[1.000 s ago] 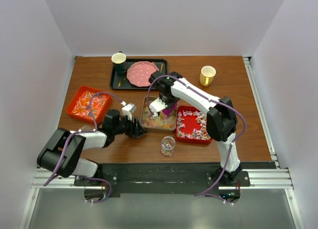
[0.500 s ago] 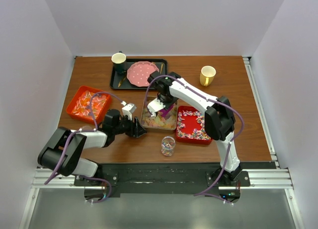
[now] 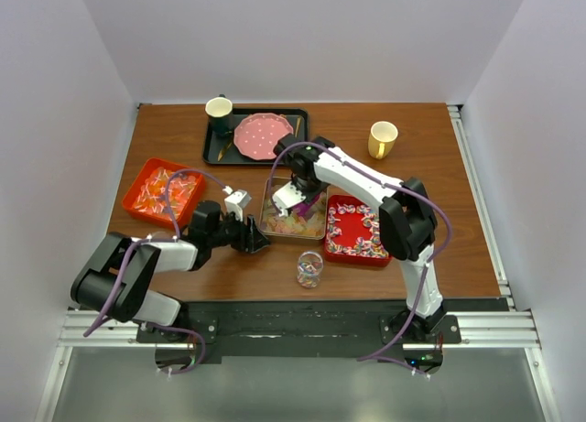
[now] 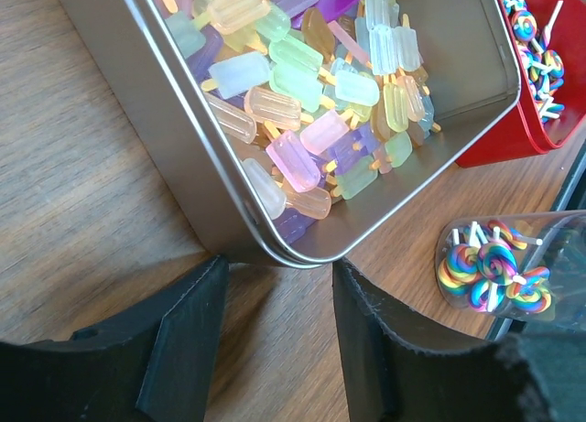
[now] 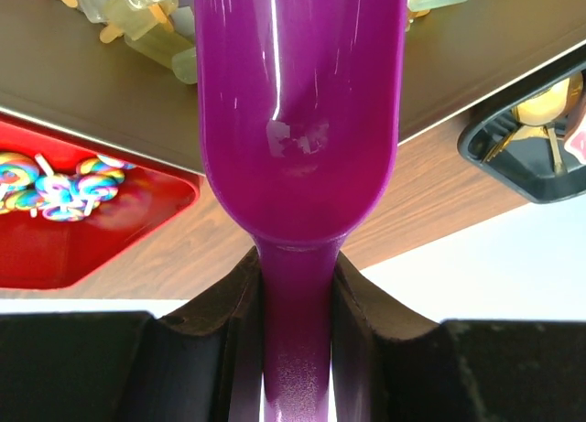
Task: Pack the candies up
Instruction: Scoop the fake candies from the storage box.
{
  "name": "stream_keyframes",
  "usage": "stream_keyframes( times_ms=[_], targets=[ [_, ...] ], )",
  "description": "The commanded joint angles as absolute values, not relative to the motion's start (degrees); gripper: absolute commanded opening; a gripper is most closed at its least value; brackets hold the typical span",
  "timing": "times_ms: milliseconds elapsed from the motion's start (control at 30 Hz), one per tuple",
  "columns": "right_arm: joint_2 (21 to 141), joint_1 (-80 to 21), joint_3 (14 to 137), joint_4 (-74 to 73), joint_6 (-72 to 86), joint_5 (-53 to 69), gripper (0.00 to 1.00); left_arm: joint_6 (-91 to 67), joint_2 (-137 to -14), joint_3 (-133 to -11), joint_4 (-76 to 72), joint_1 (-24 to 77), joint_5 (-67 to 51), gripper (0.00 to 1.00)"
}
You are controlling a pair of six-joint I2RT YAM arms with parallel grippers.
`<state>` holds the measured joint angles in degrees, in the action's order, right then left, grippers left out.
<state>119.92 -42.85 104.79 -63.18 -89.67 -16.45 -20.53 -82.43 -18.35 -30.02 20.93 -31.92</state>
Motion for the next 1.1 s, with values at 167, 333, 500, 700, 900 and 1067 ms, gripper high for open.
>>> stream_keyframes(
  times_ms=[167, 333, 500, 700, 900, 1067],
  targets=[
    [120.49, -45.88, 97.98, -52.64, -91.41, -3.25, 0.00, -20.13, -85.34, -19.95, -31.03, 21.36, -31.11, 0.54],
    [122.78, -46.23, 100.98, -54.66, -90.97, -5.88, 0.00, -20.30, -85.69, -20.04, -31.20, 21.27, -31.11, 0.54],
    [124.54, -47.90, 105.11, -58.09, -87.55, -3.88, 0.00, -20.74, -86.83, -20.13, -32.43, 20.92, -31.20, 0.54],
    [135.34, -47.82, 123.98, -76.17, -72.35, 10.08, 0.00, -21.18, -87.71, -21.00, -32.35, 19.25, -31.90, 0.54],
    [133.78, -47.37, 123.33, -78.23, -66.72, 17.56, 0.00, -20.92, -87.45, -21.18, -32.08, 18.11, -32.08, 0.53],
    [129.91, -47.20, 115.06, -72.08, -64.69, 18.46, 0.00, -20.57, -87.36, -21.36, -31.64, 17.84, -32.08, 0.53]
  ],
)
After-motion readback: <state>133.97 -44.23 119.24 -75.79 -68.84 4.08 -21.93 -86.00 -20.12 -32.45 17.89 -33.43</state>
